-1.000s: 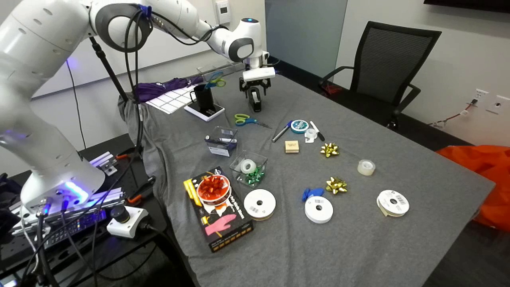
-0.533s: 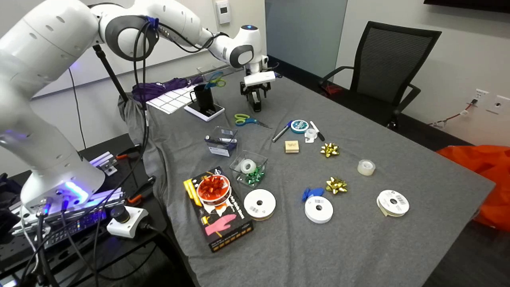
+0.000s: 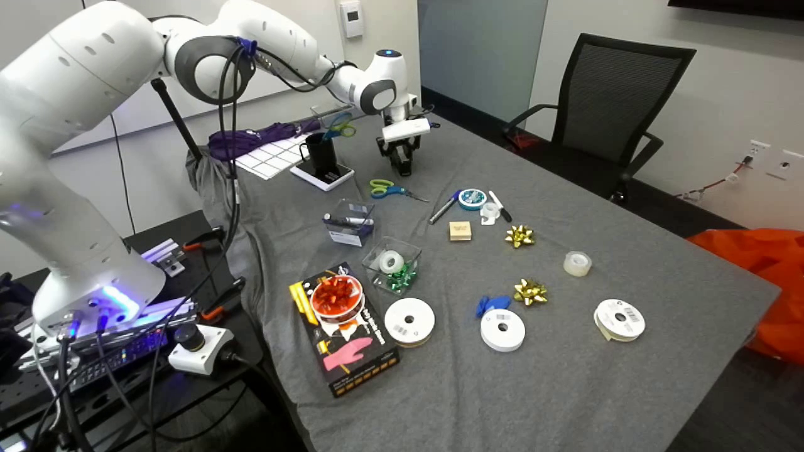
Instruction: Move the tape dispenser forwards.
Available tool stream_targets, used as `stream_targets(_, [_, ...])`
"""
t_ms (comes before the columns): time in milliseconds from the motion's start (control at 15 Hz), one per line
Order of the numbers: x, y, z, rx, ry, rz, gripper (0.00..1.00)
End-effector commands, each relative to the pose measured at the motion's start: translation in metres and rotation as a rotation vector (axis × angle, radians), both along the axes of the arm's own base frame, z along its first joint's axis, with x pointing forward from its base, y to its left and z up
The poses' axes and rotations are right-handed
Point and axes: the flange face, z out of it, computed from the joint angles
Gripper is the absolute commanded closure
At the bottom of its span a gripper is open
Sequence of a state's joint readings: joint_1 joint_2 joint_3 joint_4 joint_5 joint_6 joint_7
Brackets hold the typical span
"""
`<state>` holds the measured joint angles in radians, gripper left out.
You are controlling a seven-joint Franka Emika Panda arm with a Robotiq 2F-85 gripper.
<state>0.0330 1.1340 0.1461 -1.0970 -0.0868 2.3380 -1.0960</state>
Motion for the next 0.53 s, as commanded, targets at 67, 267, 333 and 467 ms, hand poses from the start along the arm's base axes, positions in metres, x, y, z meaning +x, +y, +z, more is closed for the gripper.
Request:
stream_targets(67, [0.006,0.0,0.003,0.01,-0.016,0.013,0.64])
stream_targets(267, [0.006,-0.003,0.01,0.023,-0.016,0.009,0.64])
stream_targets(333, [0.006,-0.004,0.015,0.032,-0.014,0.006,0.64])
stream_targets(467, [0.006,-0.008,0.034,0.066,-0.006,-0.002,0.64])
